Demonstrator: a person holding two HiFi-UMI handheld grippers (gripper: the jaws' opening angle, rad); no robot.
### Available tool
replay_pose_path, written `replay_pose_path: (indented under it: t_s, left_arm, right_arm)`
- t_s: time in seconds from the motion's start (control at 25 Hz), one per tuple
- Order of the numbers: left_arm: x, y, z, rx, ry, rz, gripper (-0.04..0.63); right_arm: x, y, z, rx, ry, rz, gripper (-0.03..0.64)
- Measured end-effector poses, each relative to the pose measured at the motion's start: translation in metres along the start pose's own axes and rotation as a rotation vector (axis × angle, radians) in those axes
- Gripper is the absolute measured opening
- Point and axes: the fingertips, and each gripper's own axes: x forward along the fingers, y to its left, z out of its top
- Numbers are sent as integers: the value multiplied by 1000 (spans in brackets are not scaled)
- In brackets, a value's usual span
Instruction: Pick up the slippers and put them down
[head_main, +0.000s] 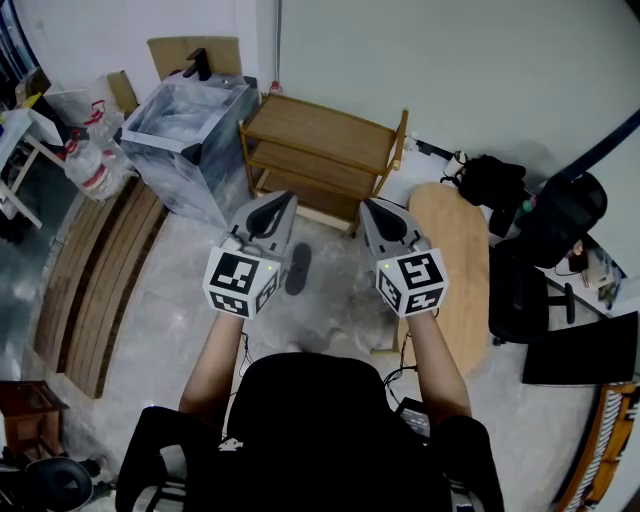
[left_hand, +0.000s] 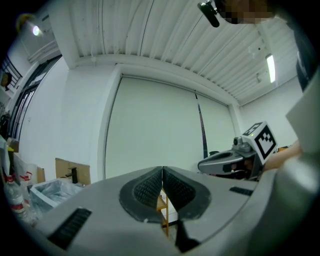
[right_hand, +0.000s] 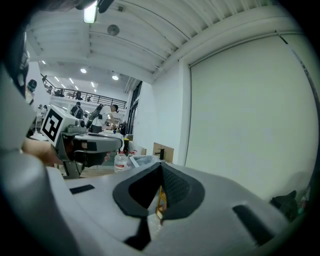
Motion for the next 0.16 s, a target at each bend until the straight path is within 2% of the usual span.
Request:
replay_pose_path:
  t_s: [0.16]
  left_arm:
    - [0, 4, -6, 2, 8, 6, 8]
  right_arm:
    - [0, -2, -2, 3, -4, -6, -2]
